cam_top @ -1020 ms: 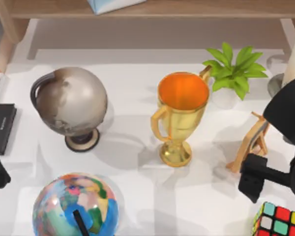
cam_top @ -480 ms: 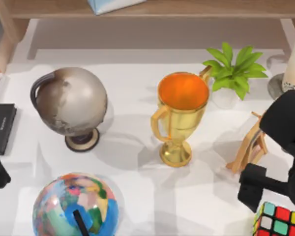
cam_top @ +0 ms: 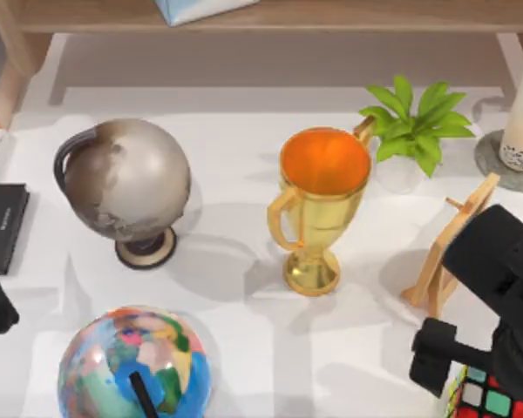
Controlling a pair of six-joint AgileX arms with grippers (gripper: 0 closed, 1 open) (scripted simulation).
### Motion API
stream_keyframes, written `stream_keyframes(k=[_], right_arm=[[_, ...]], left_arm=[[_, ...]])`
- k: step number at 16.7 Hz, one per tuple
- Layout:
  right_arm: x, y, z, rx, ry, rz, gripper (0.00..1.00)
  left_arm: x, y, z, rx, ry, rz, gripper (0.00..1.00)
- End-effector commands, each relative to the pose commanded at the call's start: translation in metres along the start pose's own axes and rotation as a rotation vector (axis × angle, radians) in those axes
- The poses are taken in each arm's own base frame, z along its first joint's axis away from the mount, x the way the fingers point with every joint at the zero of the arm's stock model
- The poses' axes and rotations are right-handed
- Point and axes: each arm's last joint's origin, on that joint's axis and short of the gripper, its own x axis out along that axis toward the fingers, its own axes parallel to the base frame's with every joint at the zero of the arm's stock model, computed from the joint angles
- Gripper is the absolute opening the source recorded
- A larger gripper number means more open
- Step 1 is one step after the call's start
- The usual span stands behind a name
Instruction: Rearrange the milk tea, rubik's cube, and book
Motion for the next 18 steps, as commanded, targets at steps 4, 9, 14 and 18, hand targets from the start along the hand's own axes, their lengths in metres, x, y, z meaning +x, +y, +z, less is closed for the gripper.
stream_keyframes(k=[4,9,14,18], right_arm=[[0.0009,-0.0001,-0.0001,0.0,0.0,-0.001,1.0],[0.0009,-0.0001,-0.0001,0.0,0.0,-0.001,0.62],[0.0009,-0.0001,-0.0001,0.0,0.0,-0.001,0.25],[0.0009,-0.0001,-0.0001,0.0,0.0,-0.001,0.0]], left_arm=[[0.0,0.0,0.0,0.0,0.0,0.0,1.0],[0.0,0.0,0.0,0.0,0.0,0.0,1.0],[0.0,0.0,0.0,0.0,0.0,0.0,1.0],[0.0,0.0,0.0,0.0,0.0,0.0,1.0]])
